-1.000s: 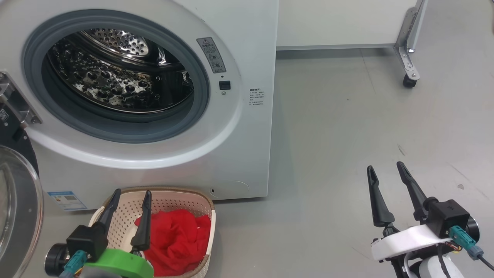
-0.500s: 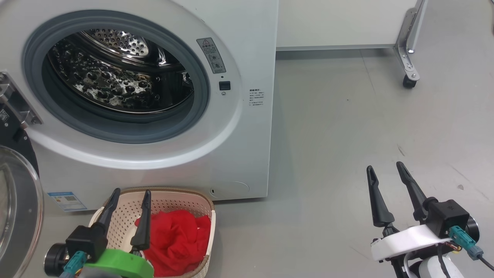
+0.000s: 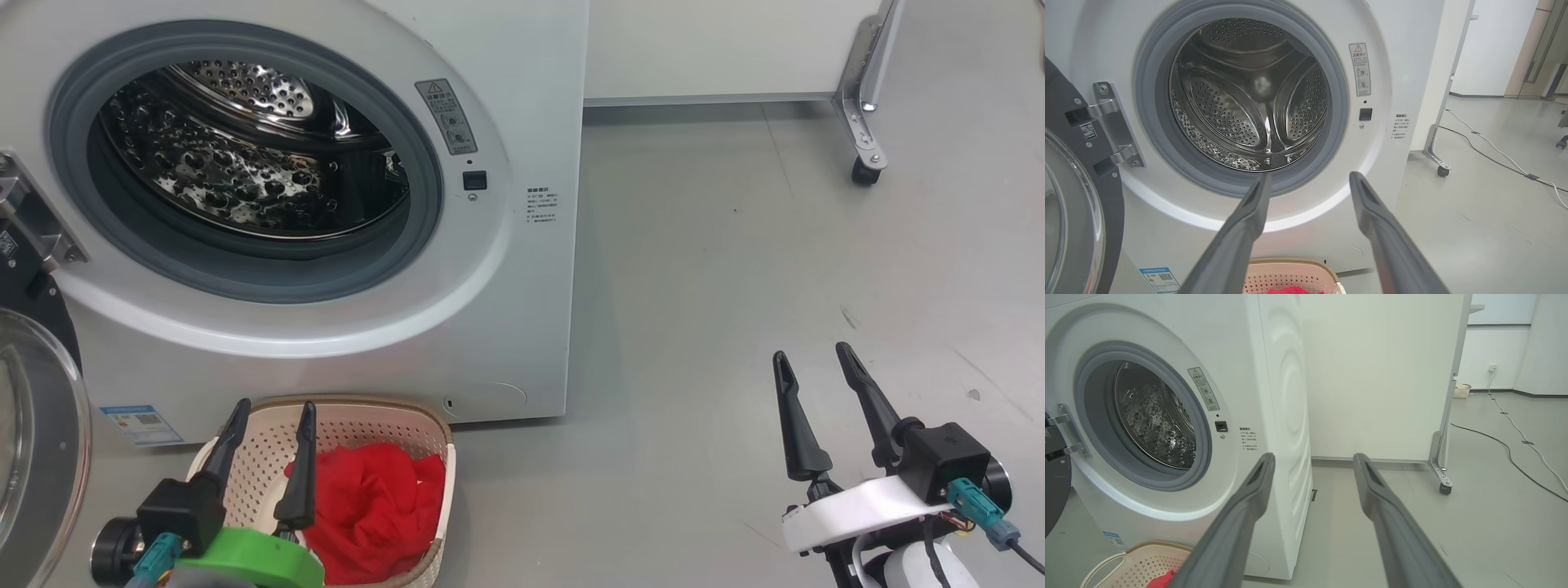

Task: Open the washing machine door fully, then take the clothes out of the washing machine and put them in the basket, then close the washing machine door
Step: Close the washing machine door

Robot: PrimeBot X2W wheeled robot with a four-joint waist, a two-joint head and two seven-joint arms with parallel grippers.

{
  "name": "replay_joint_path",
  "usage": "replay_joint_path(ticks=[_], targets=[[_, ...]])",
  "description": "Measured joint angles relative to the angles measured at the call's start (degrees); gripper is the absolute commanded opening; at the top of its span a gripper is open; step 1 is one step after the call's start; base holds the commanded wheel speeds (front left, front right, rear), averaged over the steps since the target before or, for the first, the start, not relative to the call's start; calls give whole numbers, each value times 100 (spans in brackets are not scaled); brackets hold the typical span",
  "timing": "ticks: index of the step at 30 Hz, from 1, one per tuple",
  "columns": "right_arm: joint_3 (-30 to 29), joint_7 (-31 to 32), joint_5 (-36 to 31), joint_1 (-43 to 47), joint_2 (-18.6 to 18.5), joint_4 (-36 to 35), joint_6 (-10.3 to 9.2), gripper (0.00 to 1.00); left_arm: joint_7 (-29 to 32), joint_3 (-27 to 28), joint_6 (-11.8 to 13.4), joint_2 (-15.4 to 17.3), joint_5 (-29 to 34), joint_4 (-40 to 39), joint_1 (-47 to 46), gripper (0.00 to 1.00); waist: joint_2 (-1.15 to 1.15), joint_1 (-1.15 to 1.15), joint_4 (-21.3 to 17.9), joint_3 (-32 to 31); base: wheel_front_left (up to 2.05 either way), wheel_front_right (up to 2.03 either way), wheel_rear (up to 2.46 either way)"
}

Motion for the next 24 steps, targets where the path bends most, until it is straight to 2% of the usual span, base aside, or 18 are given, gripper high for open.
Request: replay_joint_path(ticks=[12,24], targets=[[8,0,1,1,1,-3,0,100,0,-15,10,-3,-5,-2,51,100,0,0,-12,1,-42,42,0],[16,0,1,1,1,-3,-40,100,0,-24,49,-4,-13,-3,57,100,0,0,-11,2,-91,91,0]])
